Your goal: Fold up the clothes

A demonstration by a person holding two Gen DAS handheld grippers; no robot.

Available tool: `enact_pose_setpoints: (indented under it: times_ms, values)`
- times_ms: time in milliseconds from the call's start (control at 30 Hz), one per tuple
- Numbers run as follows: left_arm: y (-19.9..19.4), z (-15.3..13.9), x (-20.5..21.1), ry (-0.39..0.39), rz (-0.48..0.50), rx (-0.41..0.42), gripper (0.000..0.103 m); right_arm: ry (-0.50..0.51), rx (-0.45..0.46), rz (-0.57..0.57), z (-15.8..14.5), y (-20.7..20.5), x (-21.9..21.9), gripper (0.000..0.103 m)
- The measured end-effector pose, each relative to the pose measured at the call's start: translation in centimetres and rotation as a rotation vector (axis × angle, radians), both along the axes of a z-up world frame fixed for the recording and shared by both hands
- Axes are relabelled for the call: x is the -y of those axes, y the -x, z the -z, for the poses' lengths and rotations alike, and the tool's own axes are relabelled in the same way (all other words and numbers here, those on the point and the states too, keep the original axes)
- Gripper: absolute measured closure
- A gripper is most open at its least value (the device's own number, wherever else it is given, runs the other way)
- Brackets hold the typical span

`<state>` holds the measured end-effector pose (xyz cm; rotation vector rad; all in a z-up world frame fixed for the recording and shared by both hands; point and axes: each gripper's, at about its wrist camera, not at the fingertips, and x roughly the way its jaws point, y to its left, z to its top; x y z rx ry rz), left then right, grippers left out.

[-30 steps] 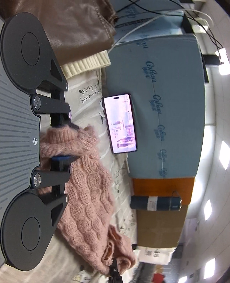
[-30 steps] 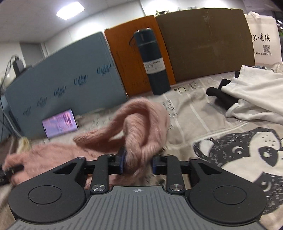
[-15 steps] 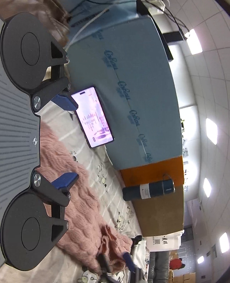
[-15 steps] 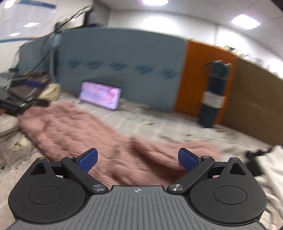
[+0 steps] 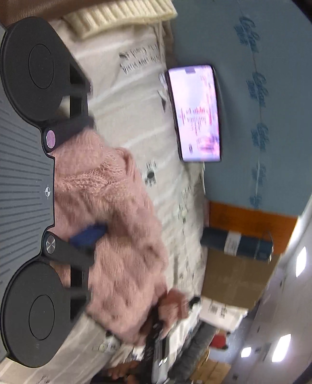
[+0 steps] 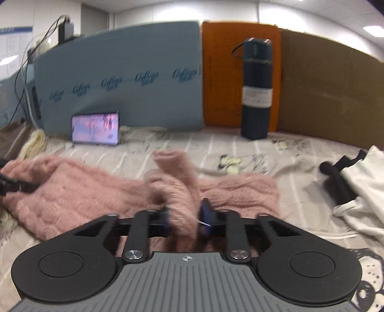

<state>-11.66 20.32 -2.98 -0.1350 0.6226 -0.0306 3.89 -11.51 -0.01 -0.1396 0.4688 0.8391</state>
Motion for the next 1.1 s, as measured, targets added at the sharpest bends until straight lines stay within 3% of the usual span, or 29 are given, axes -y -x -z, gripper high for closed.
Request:
enact_pose_setpoints:
  times_ms: [33, 200, 300, 433, 567, 700, 733, 767, 833, 867, 900, 1000, 1100]
  values:
    - [0.2, -0.2, 0.6, -0.024, 0.008, 0.01, 0.075, -0.026, 0.012, 0.017, -0.5, -0.1, 0.4, 0.085]
    - [1.2, -1.9, 2.2, -0.158, -0.025, 0.085, 0.081, -0.19, 0.116, 0.12, -4.5, -0.2, 2.5, 0.087]
    - [1.7, -4.0, 1.4, -0.175, -0.066, 0.146, 0.082, -0.341, 0.126, 0.208, -6.9, -1.0, 5.1, 0.088]
    - [1.8, -4.8, -0.6, -0.156, -0.115, 0.13, 0.081, -0.49, 0.054, 0.319, -7.4, -2.9, 8.8, 0.089]
    - [0.9, -2.9, -2.0, -0.111, -0.131, 0.063, 0.079, -0.489, -0.076, 0.403, -4.2, -5.4, 10.2, 0.089]
    - [0.0, -1.5, -2.1, -0.14, -0.131, 0.021, 0.074, -0.391, -0.168, 0.471, -0.6, -7.5, 10.0, 0.089]
    - [-0.1, -1.5, -2.0, -0.163, -0.13, 0.019, 0.066, -0.375, -0.182, 0.486, -0.1, -7.9, 9.9, 0.089]
    - [-0.2, -1.6, -1.8, -0.198, -0.133, 0.016, 0.048, -0.365, -0.186, 0.501, 0.2, -8.0, 9.9, 0.087]
    - [-0.1, -1.9, -1.4, -0.274, -0.142, 0.023, 0.027, -0.342, -0.169, 0.551, 0.7, -7.9, 9.8, 0.074]
    - [-0.1, -2.1, -1.2, -0.298, -0.14, 0.035, 0.025, -0.323, -0.136, 0.603, 0.8, -7.5, 9.9, 0.055]
    - [0.0, -2.4, -1.1, -0.314, -0.134, 0.049, 0.025, -0.305, -0.096, 0.651, 0.8, -7.2, 9.8, 0.047]
    - [-0.4, -3.2, -0.3, -0.347, -0.096, 0.095, 0.02, -0.341, -0.032, 0.712, 0.9, -6.5, 10.4, 0.037]
    - [-1.4, -3.5, 0.6, -0.355, -0.044, 0.104, 0.018, -0.479, -0.01, 0.645, 0.5, -5.6, 11.7, 0.026]
